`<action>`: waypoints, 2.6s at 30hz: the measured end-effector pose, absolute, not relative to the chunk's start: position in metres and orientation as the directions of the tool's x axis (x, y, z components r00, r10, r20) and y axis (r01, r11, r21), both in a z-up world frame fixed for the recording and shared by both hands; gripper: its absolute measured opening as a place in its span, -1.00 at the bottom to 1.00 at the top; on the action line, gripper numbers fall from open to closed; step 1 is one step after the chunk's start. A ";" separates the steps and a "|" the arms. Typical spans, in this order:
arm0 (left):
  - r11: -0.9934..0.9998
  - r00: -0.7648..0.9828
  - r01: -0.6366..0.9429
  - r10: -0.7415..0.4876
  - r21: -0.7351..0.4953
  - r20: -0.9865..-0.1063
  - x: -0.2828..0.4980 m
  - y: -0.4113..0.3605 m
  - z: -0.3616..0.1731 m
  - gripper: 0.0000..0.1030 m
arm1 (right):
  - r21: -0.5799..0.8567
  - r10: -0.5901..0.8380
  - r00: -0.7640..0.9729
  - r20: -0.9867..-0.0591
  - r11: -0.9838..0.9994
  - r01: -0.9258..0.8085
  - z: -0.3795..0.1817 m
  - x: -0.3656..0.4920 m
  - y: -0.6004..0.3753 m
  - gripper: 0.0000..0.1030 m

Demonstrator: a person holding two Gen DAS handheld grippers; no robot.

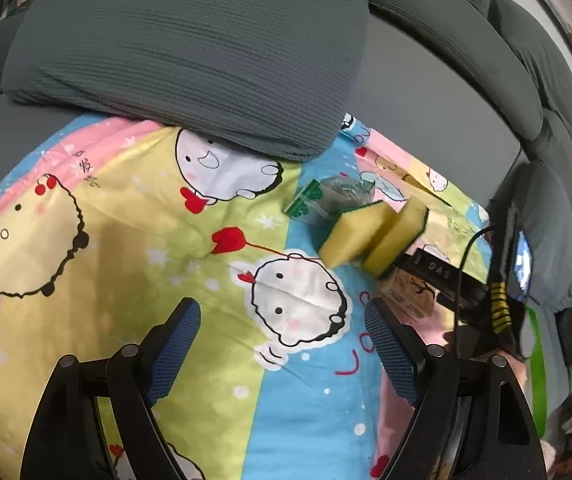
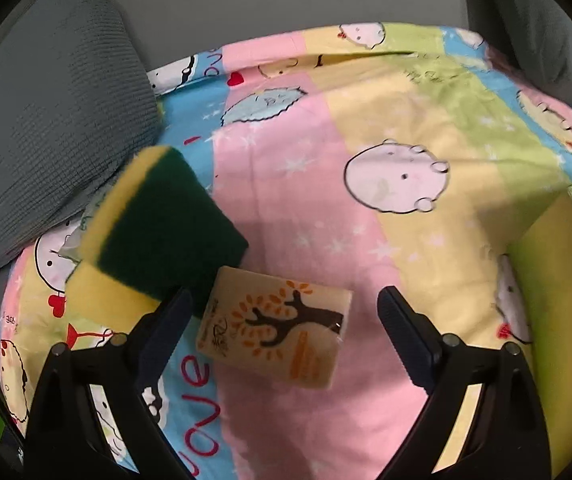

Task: Organize objects

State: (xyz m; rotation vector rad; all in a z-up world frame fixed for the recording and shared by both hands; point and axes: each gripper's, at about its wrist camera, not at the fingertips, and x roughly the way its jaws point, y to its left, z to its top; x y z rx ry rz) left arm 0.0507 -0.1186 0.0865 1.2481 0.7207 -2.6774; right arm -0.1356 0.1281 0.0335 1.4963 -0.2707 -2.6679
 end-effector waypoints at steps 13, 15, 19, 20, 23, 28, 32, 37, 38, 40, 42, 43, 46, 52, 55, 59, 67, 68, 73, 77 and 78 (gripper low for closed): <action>-0.873 -0.642 0.306 0.105 -0.380 -0.759 0.052 -0.129 0.079 0.64 | 0.118 -0.118 -0.522 -0.845 -0.992 0.034 0.018 -0.151 0.114 0.51; -0.869 -0.642 0.307 0.112 -0.389 -0.759 0.050 -0.129 0.079 0.64 | 0.064 -0.079 -0.526 -0.847 -0.997 0.047 0.017 -0.150 0.111 0.47; -0.875 -0.635 0.296 0.119 -0.383 -0.763 0.048 -0.125 0.078 0.64 | 0.047 -0.077 -0.524 -0.848 -0.996 0.070 0.018 -0.146 0.112 0.43; -0.876 -0.636 0.293 0.121 -0.383 -0.762 0.047 -0.125 0.078 0.64 | 0.056 -0.084 -0.515 -0.853 -0.996 0.069 0.019 -0.143 0.114 0.42; -0.872 -0.639 0.287 0.133 -0.396 -0.758 0.046 -0.123 0.078 0.64 | 0.101 -0.120 -0.486 -0.866 -0.993 0.065 0.022 -0.136 0.121 0.42; -0.872 -0.624 0.288 0.143 -0.397 -0.768 0.044 -0.120 0.074 0.64 | 0.210 -0.229 -0.383 -0.895 -0.973 0.092 0.028 -0.101 0.122 0.42; -0.869 -0.608 0.297 0.147 -0.395 -0.780 0.042 -0.116 0.070 0.64 | 0.239 -0.282 -0.320 -0.905 -0.957 0.166 0.030 -0.065 0.105 0.48; -0.876 -0.585 0.283 0.165 -0.390 -0.794 0.041 -0.107 0.066 0.64 | 0.259 -0.308 -0.307 -0.900 -0.947 0.190 0.034 -0.033 0.098 0.66; -0.878 -0.578 0.275 0.175 -0.392 -0.797 0.041 -0.105 0.064 0.64 | 0.255 -0.308 -0.330 -0.892 -0.947 0.196 0.040 -0.028 0.100 0.71; -0.878 -0.561 0.255 0.206 -0.405 -0.802 0.040 -0.100 0.061 0.65 | 0.265 -0.318 -0.380 -0.869 -0.946 0.186 0.052 -0.022 0.110 0.75; -0.854 -0.548 0.239 0.275 -0.463 -0.790 0.039 -0.098 0.058 0.65 | 0.274 -0.317 -0.412 -0.854 -0.948 0.162 0.060 -0.019 0.122 0.76; -0.848 -0.535 0.229 0.301 -0.479 -0.789 0.038 -0.096 0.055 0.64 | 0.285 -0.319 -0.428 -0.846 -0.948 0.145 0.063 -0.020 0.129 0.76; -0.842 -0.519 0.231 0.317 -0.487 -0.794 0.038 -0.094 0.052 0.64 | 0.374 -0.380 -0.448 -0.810 -0.921 0.104 0.068 -0.026 0.150 0.74; -0.864 -0.464 0.190 0.339 -0.466 -0.818 0.036 -0.079 0.047 0.64 | 0.469 -0.440 -0.434 -0.786 -0.882 0.045 0.065 -0.034 0.167 0.13; -0.860 -0.441 0.167 0.373 -0.483 -0.816 0.033 -0.070 0.043 0.64 | 0.491 -0.462 -0.434 -0.773 -0.870 0.051 0.065 -0.033 0.166 -0.16; -0.848 -0.407 0.125 0.429 -0.515 -0.806 0.032 -0.057 0.039 0.64 | 0.522 -0.500 -0.418 -0.759 -0.850 0.068 0.064 -0.035 0.165 -0.14; -0.885 -0.365 0.040 0.419 -0.463 -0.832 0.035 -0.033 0.042 0.52 | 0.510 -0.504 -0.321 -0.802 -0.857 0.074 0.052 -0.032 0.164 -0.12; -0.890 -0.361 0.036 0.413 -0.455 -0.836 0.036 -0.030 0.041 0.45 | 0.511 -0.505 -0.314 -0.804 -0.857 0.068 0.051 -0.031 0.166 -0.12; -0.912 -0.312 0.018 0.384 -0.409 -0.869 0.036 -0.014 0.033 0.29 | 0.559 -0.557 -0.256 -0.790 -0.826 0.074 0.042 -0.027 0.166 -0.10; -0.922 -0.302 -0.007 0.372 -0.388 -0.878 0.038 -0.007 0.031 0.19 | 0.561 -0.563 -0.212 -0.799 -0.825 0.076 0.033 -0.028 0.161 -0.07; -0.922 -0.303 -0.007 0.372 -0.388 -0.877 0.038 -0.007 0.031 0.16 | 0.559 -0.560 -0.199 -0.804 -0.826 0.067 0.030 -0.029 0.159 -0.08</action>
